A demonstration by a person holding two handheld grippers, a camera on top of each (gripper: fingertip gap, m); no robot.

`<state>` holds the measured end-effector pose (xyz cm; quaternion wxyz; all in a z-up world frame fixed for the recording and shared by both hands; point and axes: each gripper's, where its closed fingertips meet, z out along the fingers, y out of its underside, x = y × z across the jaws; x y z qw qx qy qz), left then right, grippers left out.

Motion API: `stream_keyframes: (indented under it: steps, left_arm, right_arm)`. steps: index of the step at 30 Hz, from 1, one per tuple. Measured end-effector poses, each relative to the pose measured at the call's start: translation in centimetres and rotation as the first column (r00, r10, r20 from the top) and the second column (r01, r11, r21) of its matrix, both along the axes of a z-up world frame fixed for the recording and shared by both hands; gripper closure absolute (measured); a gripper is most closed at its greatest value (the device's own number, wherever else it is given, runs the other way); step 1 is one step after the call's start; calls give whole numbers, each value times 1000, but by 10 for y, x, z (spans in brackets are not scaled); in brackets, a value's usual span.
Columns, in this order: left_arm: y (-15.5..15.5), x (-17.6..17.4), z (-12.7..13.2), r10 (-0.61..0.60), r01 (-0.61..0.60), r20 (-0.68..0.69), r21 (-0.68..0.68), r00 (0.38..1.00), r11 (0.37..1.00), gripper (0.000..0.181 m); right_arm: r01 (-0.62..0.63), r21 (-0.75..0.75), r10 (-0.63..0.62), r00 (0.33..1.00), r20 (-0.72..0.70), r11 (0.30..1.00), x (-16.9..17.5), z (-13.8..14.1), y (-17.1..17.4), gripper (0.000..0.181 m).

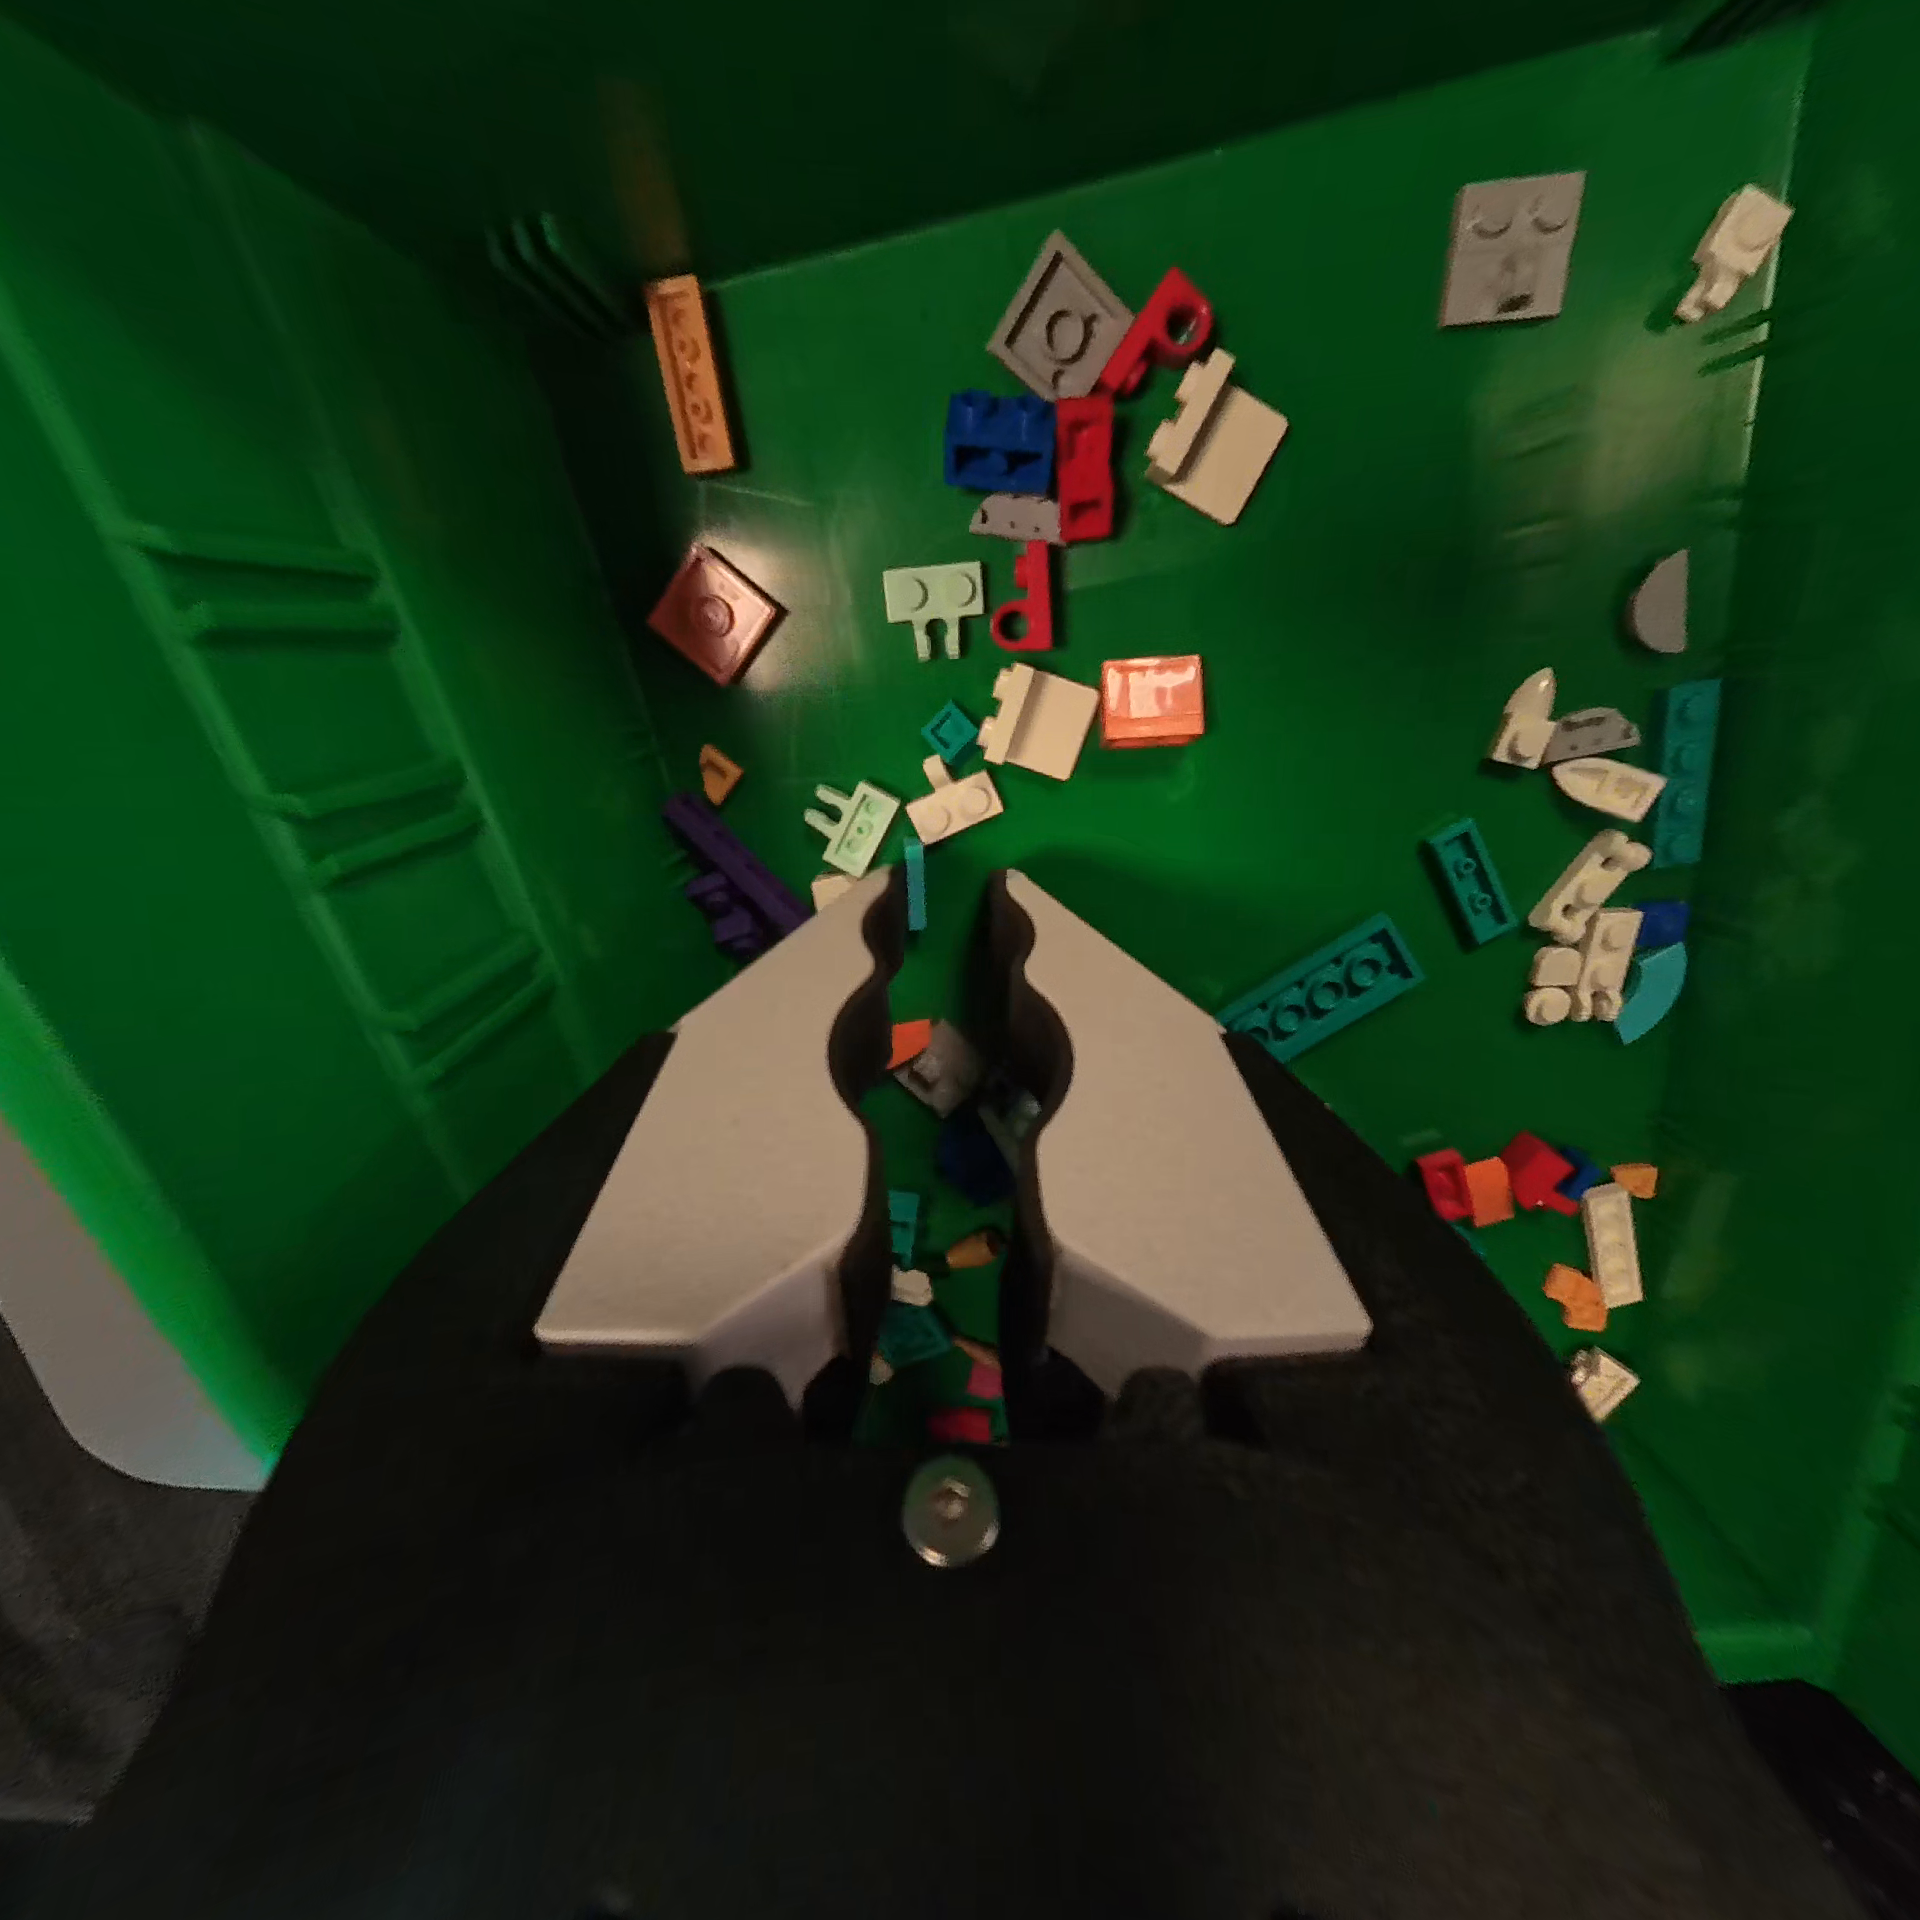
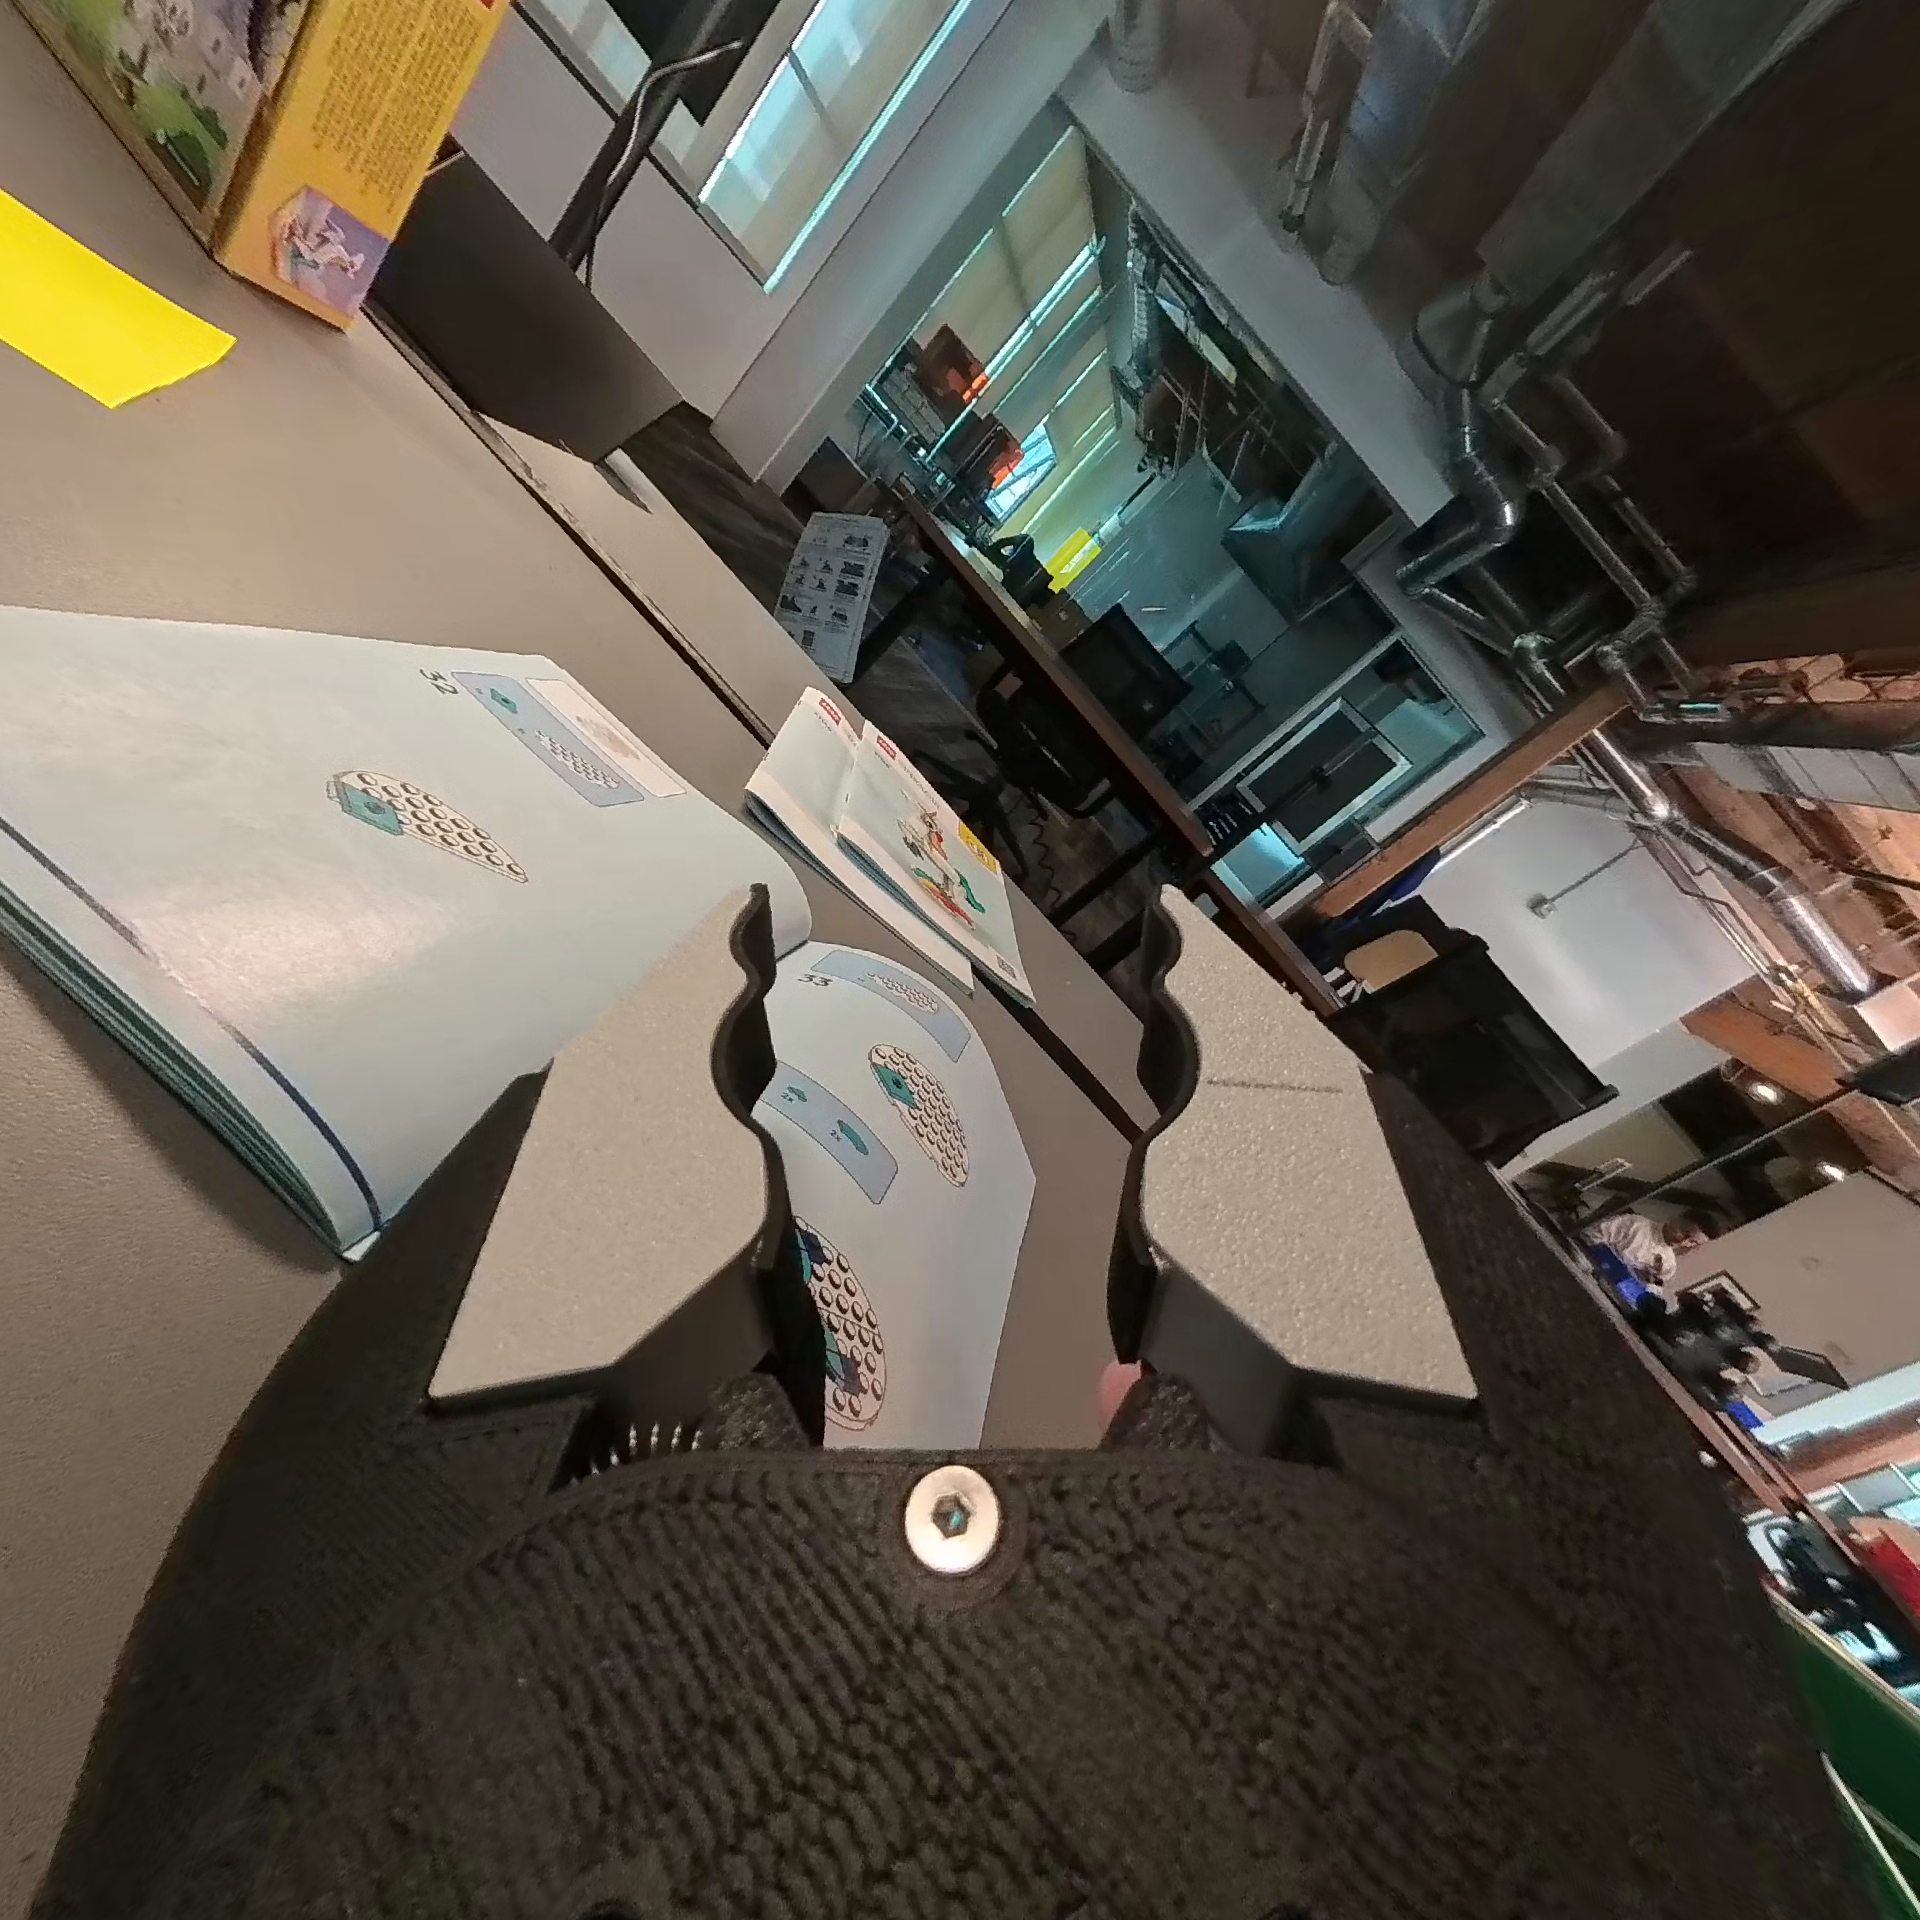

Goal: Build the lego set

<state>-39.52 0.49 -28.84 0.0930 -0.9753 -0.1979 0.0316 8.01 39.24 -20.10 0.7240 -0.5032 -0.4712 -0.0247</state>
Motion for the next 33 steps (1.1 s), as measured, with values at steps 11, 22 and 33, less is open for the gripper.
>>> stream_keyframes:
  steps: [11, 22, 33]
  left_arm:
    - [20, 29, 50, -91, 110, -120, 162, 989, 981, 179]
    - [90, 287, 168, -479, 656, -449, 548, 755, 519, 179]
    - [129, 342, 9, -680, 684, -169, 383, 713, 621, 179]
  right_arm:
    - [2, -6, -2, 1000, -9, 1000, 1, 0, 1, 112]
    - [-1, 13, 1, 1000, 18, 1000, -2, 0, -1, 113]
    - [-6, 6, 5, 1000, 13, 1000, -2, -1, -1, 113]
